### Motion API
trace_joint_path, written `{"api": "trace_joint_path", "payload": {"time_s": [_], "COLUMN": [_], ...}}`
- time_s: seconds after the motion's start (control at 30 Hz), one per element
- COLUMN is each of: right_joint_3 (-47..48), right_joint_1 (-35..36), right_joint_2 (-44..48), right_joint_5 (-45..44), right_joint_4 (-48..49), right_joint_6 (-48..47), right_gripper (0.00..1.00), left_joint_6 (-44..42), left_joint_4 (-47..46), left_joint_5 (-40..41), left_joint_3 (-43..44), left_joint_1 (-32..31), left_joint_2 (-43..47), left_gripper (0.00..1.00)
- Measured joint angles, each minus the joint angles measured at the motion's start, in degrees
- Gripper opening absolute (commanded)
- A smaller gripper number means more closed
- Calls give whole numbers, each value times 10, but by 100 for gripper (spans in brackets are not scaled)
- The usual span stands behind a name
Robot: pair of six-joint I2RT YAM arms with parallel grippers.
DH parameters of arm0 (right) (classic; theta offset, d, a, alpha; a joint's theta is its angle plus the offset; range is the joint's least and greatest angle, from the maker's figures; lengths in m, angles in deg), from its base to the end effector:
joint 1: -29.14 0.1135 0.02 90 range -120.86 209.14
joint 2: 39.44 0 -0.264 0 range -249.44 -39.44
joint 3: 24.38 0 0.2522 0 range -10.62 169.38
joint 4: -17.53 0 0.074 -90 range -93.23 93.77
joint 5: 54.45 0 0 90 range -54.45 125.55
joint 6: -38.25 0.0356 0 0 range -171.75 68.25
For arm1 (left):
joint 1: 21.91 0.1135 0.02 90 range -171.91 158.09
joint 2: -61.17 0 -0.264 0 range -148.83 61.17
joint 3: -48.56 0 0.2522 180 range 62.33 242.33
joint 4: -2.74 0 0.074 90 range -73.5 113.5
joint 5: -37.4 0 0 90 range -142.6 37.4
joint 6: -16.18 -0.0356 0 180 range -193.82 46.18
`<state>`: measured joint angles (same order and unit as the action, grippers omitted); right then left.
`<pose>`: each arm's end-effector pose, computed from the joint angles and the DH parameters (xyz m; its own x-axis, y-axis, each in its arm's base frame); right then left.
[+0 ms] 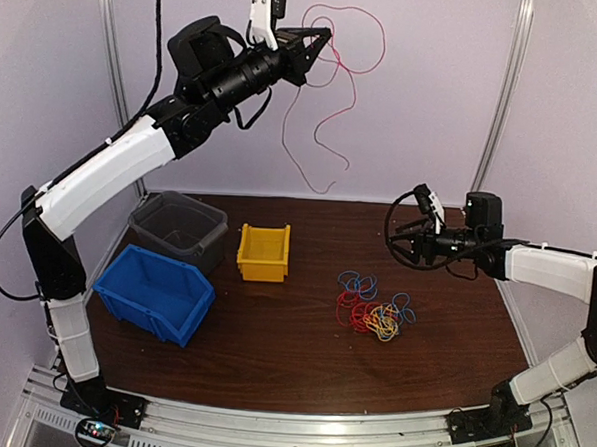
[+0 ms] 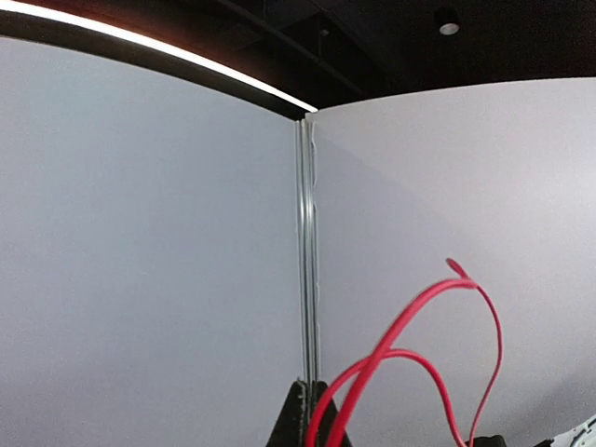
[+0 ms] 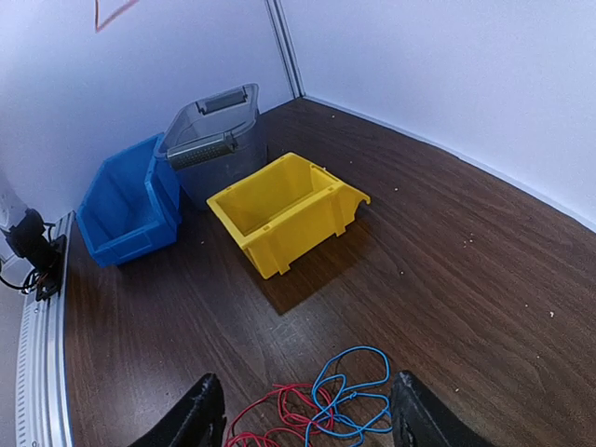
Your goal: Untangle the cables
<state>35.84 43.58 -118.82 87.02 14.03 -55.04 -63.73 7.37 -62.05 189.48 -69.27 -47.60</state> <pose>0.2820 0.1014 0.2532 -0.3234 -0.1202 -0.9386 -0.8744 0.4170 0.2479 0.2770 -0.3094 0.5481 0.1637 -0.4329 -0.8864 0.8664 0.4929 -0.0807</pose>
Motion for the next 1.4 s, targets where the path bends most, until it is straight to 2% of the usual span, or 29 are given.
{"api": "trace_joint_path", "payload": {"time_s": [0.17, 0.27, 0.47, 0.63, 0.83, 1.07, 1.4], "right_joint_3": [0, 3, 7, 7, 4, 4, 2], "right_joint_1": [-1, -4, -30, -58, -70, -71, -71], "right_joint_2": [9, 22, 53, 69, 71, 71, 69], "right_joint_5": [-5, -11, -14, -12, -5, 2, 8], "right_joint_4": [-12, -33, -49, -49, -45, -45, -45], "right_joint_6": [-29, -49, -72, -73, -70, -73, -75], "right_gripper": [61, 61, 62, 62, 62, 62, 61], "left_joint_6": [-33, -56, -101, -139, -182, -187, -169], "left_joint_4": [31, 61, 117, 136, 122, 108, 104], "left_joint_5": [56, 102, 177, 235, 301, 328, 323], "left_joint_3": [-133, -182, -217, -229, -343, -463, -516], "left_joint_1": [0, 0, 17, 59, 100, 149, 245], "left_joint_2": [52, 76, 115, 145, 204, 233, 232], "left_gripper": [0, 0, 0, 0, 0, 0, 0]}}
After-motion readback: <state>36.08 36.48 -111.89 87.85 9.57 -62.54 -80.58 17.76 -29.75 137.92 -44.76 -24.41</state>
